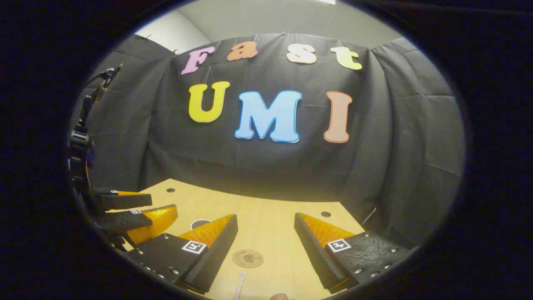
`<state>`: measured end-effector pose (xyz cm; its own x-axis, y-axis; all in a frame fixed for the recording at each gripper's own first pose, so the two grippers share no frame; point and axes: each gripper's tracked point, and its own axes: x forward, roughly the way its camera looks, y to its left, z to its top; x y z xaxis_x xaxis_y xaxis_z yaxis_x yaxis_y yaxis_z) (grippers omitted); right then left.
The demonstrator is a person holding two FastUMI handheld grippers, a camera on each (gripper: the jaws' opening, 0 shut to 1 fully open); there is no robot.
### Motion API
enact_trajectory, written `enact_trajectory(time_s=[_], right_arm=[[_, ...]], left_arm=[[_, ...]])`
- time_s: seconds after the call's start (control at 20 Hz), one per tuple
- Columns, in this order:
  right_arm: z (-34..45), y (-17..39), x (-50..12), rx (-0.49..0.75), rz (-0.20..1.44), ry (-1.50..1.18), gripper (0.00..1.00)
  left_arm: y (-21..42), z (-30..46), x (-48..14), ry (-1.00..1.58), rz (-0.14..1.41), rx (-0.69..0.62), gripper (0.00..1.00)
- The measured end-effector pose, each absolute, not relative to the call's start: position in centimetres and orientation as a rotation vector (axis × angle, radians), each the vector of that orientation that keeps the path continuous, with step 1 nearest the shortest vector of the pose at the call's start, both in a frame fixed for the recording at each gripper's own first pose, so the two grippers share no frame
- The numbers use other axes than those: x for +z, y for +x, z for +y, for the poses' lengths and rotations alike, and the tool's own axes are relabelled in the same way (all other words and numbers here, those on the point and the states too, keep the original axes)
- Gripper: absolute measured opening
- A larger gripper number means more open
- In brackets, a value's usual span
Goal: Put the toothbrush and toothpaste on the desktop into the cup, then pick up the cup and place it on the coaster on the desktop.
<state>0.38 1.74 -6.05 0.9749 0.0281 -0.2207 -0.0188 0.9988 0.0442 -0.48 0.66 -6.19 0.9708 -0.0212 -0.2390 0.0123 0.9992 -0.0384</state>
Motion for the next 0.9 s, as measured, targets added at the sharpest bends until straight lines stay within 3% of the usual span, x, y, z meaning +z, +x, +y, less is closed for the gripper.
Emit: enact_trajectory(time_s=[0.9], right_arm=[[6.0,-2.0,-19.8,0.092,0.789,0.197,0.90]], left_arm=[[-2.3,0.7,-18.7,-0.166,0.768,-0.059,0.94]])
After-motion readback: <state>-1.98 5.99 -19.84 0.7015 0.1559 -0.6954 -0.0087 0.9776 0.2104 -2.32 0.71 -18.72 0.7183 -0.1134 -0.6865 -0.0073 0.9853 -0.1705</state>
